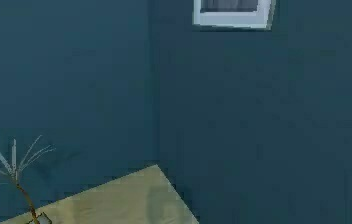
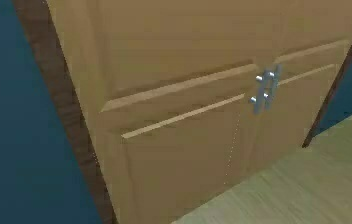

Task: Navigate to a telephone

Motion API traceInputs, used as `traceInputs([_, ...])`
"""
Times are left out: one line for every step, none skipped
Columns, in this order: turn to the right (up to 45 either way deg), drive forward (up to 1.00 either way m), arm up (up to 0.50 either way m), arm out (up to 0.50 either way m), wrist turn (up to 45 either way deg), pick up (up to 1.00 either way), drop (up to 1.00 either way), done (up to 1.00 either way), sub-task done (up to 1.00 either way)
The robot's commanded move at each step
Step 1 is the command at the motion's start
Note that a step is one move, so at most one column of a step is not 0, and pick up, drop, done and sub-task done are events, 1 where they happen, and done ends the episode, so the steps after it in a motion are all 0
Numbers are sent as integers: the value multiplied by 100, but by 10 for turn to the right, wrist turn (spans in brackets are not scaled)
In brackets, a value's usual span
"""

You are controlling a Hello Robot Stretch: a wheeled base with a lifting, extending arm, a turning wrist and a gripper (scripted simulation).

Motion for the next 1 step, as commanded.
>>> traceInputs([450, 0, 0, 0, 0, 0, 0, 0, 0])
